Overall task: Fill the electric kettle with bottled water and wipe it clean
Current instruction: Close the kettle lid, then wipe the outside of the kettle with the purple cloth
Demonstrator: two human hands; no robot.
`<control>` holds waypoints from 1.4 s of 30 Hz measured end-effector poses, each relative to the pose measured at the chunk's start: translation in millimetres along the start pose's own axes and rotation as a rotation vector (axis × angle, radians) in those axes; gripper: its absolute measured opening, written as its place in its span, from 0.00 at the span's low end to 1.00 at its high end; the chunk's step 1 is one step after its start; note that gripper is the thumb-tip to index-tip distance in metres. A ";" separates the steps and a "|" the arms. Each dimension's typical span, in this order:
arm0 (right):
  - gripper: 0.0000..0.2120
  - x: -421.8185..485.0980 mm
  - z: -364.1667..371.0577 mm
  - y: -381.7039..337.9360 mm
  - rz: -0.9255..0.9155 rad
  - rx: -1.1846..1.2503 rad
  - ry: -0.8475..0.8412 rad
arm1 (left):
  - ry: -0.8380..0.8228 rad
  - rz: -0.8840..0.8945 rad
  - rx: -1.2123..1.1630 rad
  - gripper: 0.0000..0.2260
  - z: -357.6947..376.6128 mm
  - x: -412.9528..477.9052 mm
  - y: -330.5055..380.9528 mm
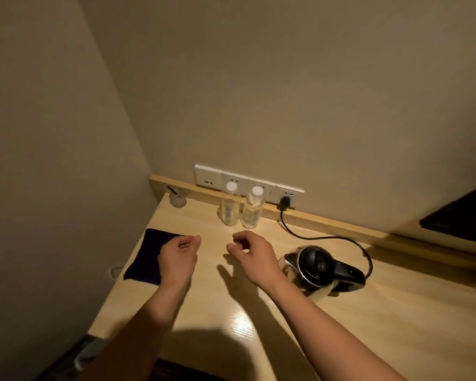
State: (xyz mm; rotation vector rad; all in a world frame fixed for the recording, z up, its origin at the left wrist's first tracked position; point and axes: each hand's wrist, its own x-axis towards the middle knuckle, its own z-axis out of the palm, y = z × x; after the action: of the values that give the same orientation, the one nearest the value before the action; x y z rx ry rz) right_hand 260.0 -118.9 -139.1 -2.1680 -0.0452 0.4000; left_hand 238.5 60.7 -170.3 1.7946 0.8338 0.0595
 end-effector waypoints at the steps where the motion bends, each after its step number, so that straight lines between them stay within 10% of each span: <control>1: 0.15 9.0 18.5 -2.3 0.063 0.056 -0.038 | 0.039 -0.012 0.012 0.09 -13.9 12.0 -7.3; 15: 0.09 95.2 172.2 5.0 0.728 0.434 -0.058 | -0.078 -0.098 0.551 0.18 -86.0 155.7 -99.6; 32: 0.08 117.2 222.9 1.1 0.563 0.195 0.188 | -0.258 -0.044 0.900 0.18 -62.7 178.5 -108.6; 42: 0.14 75.0 118.8 -12.7 0.257 0.658 0.138 | -0.521 -0.128 -0.193 0.11 -84.1 131.8 -41.2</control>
State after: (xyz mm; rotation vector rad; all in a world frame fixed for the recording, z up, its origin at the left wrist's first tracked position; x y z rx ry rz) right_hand 296.8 -4.5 -213.2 -1.5437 0.3934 0.3474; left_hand 280.9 209.4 -217.9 1.4740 0.5413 -0.3843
